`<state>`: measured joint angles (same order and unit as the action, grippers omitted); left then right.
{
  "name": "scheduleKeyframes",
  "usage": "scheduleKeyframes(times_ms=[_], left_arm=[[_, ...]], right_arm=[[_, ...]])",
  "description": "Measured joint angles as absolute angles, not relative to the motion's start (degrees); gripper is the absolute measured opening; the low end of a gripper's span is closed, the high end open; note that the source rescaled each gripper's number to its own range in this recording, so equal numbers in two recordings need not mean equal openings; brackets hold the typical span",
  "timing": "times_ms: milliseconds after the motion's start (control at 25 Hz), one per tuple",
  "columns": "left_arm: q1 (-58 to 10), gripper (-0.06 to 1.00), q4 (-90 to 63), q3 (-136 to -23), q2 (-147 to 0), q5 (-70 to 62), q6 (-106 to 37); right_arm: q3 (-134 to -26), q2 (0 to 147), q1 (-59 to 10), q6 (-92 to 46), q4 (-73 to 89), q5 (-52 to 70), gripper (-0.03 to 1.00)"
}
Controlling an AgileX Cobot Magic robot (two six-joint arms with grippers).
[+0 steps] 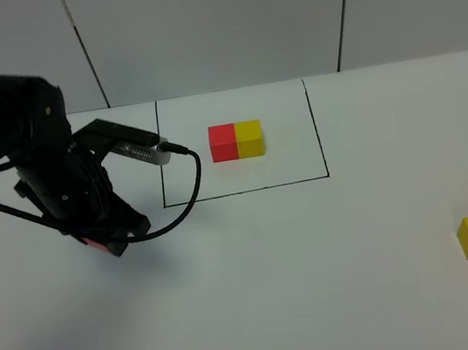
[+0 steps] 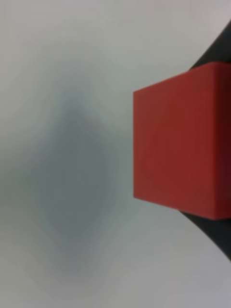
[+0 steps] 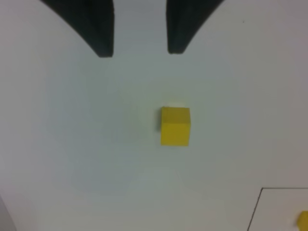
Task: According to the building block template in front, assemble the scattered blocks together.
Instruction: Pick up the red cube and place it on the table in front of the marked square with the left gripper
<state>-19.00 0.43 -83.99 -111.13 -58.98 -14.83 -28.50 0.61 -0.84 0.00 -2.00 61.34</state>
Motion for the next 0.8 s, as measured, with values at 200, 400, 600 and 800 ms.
scheduleKeyframes(times_ms=[200,400,600,800], left_arm=[[-21.1,0.0,0.74,-94.3,-116.68,-66.62,-29.37],[-25.59,0.0,2.91,-100.27,-122.38,-68.16,-41.32],[-29.48,0.0,6.84,-104.74,-127.01,-67.25,-46.64],[-32.16,0.0,7.31,-107.7,-131.05,-65.49,-52.05]], right_arm=[[-28.5,0.61,-0.84,0.34,-2.0,61.34,0.0],[-28.5,0.61,-0.84,0.39,-2.0,61.34,0.0],[-28.5,0.61,-0.84,0.52,-2.0,61.34,0.0],[-28.5,0.61,-0.84,0.68,-2.0,61.34,0.0]])
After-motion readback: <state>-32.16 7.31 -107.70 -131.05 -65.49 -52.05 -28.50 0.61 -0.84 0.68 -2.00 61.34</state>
